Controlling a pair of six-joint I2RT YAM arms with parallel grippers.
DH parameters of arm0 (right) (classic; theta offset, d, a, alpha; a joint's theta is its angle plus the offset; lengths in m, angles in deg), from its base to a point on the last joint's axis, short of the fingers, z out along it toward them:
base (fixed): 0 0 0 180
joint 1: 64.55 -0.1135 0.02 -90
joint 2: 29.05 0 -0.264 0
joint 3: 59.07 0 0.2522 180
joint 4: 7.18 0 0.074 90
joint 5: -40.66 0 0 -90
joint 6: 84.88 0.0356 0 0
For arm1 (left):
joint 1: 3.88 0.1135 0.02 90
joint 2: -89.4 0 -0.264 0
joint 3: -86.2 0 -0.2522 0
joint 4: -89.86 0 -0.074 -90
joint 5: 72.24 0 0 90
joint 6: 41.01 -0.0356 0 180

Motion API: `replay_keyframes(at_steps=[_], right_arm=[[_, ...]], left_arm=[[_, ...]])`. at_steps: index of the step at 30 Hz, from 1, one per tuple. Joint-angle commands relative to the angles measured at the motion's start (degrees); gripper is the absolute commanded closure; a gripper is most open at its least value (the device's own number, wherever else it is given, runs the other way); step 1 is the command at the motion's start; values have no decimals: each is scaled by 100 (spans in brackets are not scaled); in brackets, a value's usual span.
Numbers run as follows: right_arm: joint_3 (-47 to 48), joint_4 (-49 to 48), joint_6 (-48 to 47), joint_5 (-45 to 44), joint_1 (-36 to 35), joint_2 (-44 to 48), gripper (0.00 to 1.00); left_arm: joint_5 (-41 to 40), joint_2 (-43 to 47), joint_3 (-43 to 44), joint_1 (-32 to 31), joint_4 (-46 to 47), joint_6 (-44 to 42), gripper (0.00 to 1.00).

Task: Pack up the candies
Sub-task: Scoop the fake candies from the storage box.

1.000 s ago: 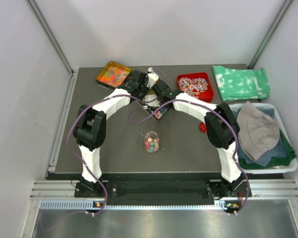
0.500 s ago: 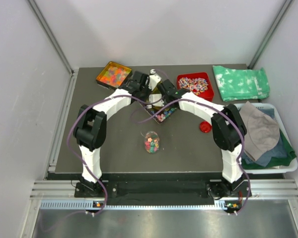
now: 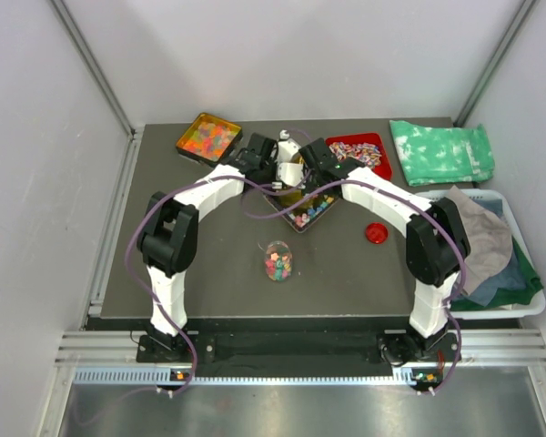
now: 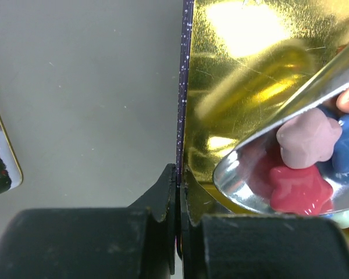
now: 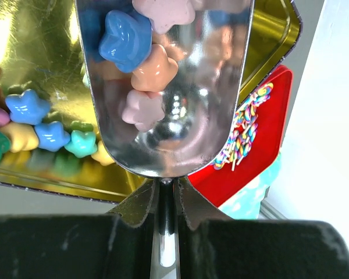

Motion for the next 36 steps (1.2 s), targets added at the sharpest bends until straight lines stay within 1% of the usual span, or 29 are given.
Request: replay_keyframes(at_steps=[1,10,13,16,19,25,36], right_arm=[[-3,-238,84,218,15,320,100],[-82,562,31,551,15,662,100],[-99,754,31,439,15,707,100],[-266,685,13,201,15,663,100],[-407,746,13,183,24,654,100],[-530,861,22,244,15,707,100],[-416,1195,110,490,6,1023,100]], left_arm=[[215,15,171,-56,196,157,100],[198,-108,250,-21,214,192,100],[303,-90,259,-3,240,227,100],[365,-73,286,6,249,253,100],[339,-55,330,6,223,253,100],[373,-108,558,85,144,315,100],[268,-468,822,278,73,333,100]])
